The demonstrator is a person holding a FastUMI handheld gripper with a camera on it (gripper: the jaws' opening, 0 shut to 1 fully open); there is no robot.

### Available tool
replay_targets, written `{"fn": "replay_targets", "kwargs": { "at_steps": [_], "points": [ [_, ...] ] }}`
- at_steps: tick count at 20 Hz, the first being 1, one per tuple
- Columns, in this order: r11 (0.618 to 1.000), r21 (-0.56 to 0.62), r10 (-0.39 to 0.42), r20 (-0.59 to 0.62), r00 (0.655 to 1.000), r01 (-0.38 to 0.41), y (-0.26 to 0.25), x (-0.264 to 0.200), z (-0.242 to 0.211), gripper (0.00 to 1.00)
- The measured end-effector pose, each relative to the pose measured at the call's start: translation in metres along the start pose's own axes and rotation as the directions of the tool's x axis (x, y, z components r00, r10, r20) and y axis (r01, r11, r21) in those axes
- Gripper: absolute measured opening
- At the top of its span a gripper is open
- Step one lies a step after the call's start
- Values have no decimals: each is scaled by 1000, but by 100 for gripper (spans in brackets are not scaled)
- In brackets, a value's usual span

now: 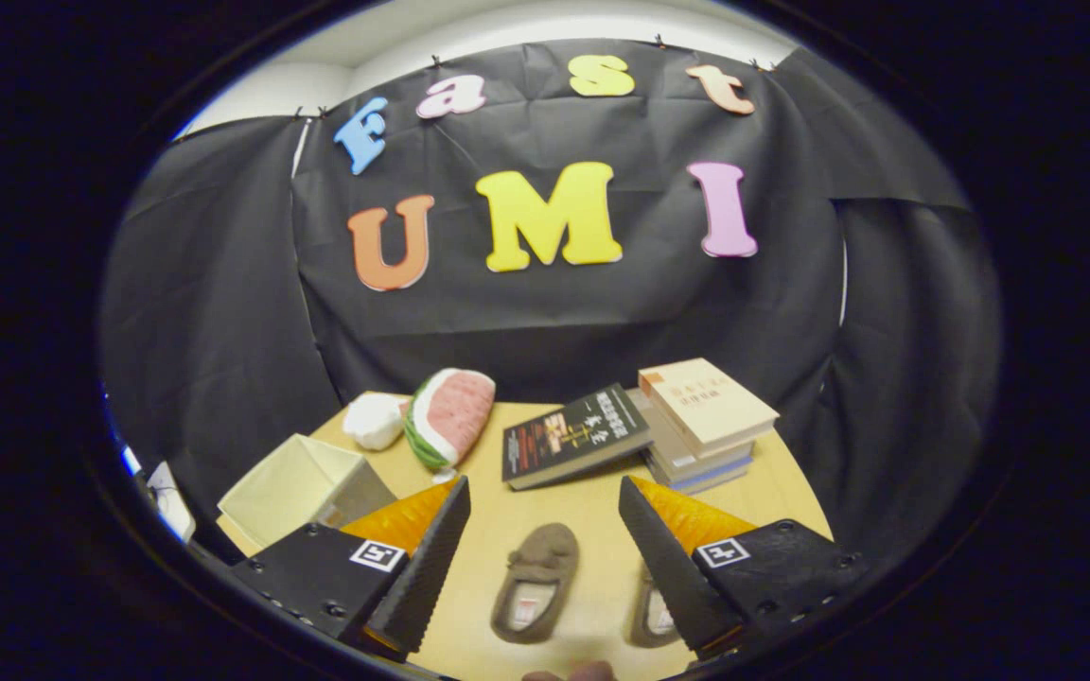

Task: Open the storage box then place both shoes into the box .Put the left shoe in first, then the right shoe, with the right side of both shoes facing outward in a uniform manner.

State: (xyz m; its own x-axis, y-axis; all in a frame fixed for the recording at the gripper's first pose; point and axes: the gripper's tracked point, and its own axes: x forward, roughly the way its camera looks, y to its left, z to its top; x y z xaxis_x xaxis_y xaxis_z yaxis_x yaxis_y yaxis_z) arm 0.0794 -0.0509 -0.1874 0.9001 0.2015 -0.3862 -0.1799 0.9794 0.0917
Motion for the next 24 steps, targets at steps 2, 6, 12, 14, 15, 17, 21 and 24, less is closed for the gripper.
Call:
{"fn": "replay_targets", "kwargs": {
  "at_steps": [2, 6, 12, 14, 15, 17, 21, 24],
  "points": [
    [1000, 10, -25, -78, 997, 26, -15, 8, -37, 96],
    [999, 48, 23, -226, 974, -13, -12, 29, -95, 96],
    [994, 106, 54, -390, 919, -14, 0, 61, -150, 95],
    [992, 126, 60, -438, 897, -4, 0, 69, -167, 90],
    [991, 136, 58, -458, 887, 6, -1, 73, -173, 86],
    [986, 165, 63, -495, 866, 23, -3, 82, -185, 77],
    [979, 195, 60, -552, 832, 59, -4, 93, -203, 58],
    [973, 219, 68, -579, 812, 75, -1, 96, -210, 35]
  ]
}}
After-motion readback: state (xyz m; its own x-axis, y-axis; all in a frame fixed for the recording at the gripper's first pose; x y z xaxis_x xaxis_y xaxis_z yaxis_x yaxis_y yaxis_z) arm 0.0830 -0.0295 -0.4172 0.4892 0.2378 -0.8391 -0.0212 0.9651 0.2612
